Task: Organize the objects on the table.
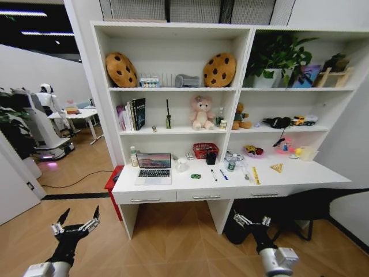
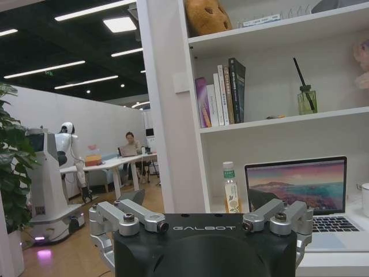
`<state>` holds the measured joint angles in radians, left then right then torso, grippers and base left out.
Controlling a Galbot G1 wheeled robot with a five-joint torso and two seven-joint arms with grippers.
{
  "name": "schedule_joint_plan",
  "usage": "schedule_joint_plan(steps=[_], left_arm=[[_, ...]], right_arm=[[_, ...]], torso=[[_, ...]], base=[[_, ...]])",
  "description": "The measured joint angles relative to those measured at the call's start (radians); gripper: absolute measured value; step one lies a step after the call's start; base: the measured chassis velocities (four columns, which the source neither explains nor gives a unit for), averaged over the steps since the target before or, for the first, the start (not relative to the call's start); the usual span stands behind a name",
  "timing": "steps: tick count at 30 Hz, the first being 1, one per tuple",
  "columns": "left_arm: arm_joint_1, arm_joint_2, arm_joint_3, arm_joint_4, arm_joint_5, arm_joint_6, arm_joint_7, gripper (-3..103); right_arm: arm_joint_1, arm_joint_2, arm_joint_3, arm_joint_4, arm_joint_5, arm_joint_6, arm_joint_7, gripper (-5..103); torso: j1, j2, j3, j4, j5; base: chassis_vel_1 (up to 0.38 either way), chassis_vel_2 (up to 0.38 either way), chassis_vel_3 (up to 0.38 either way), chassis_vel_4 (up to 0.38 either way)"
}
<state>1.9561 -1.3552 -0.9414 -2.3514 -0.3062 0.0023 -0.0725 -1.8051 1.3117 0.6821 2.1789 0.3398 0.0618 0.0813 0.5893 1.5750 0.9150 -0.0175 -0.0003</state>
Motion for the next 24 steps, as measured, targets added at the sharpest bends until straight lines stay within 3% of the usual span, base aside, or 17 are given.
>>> schedule_joint_plan(steps=[24], left_arm=[[0.007, -0.010, 0.010, -0.002, 0.019, -0.023, 0.010, 97]], right_arm=[[-0.005, 0.002, -0.001, 0.001, 0.007, 0.013, 0.002, 100]], torso=[[0.000, 0.000, 0.000, -0.0004, -0.0001]], base=[[-0.195, 0.196, 0.211, -0.202]])
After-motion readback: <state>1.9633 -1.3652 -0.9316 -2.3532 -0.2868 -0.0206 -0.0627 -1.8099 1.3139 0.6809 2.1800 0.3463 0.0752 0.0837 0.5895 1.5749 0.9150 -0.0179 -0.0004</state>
